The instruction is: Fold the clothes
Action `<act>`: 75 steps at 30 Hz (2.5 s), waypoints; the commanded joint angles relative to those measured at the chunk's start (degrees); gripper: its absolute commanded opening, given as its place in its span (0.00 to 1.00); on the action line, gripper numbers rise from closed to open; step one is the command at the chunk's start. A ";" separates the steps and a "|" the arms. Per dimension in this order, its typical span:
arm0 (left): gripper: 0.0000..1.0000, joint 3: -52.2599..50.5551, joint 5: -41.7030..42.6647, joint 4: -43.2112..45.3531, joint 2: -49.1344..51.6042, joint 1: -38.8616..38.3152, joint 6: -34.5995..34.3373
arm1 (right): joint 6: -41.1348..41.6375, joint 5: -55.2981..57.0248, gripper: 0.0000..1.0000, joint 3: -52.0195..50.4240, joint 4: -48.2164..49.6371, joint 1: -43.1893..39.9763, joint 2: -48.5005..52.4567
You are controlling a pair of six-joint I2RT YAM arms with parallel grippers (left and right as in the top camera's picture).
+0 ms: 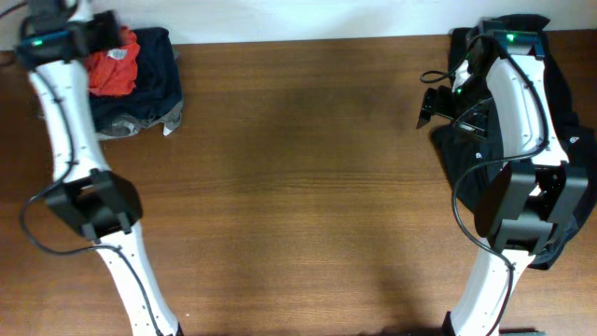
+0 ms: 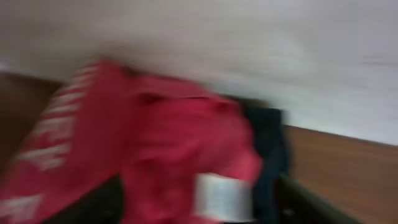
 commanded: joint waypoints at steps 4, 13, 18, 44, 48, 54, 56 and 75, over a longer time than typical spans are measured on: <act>0.68 -0.17 -1.79 0.68 0.39 4.11 -2.86 | -0.57 0.48 0.88 0.15 0.15 0.33 -1.88; 0.65 -0.17 -0.02 5.88 6.29 4.39 -2.23 | -0.57 -0.55 0.88 0.15 0.11 0.33 -1.88; 0.65 -0.17 -0.02 9.31 9.29 4.57 -2.25 | -0.57 -0.55 0.88 0.15 -0.24 0.33 -1.88; 0.18 -0.17 4.50 9.81 11.28 -1.11 -2.19 | -0.59 -0.92 0.88 0.15 -0.02 1.86 -1.88; 0.52 -0.17 4.37 8.17 11.28 -2.89 0.98 | -0.61 -0.92 0.88 0.15 -0.04 1.77 -1.88; 0.81 -0.04 -0.79 6.56 11.17 -3.43 2.69 | -0.61 -0.46 0.88 0.15 -0.04 1.77 -1.88; 0.81 0.39 -1.11 5.86 10.80 -3.17 2.84 | -0.61 -0.28 0.88 0.15 -0.07 1.77 -1.88; 0.86 3.37 -2.23 -1.09 -1.44 1.49 6.73 | -0.61 0.59 0.88 0.15 -0.02 1.77 -1.88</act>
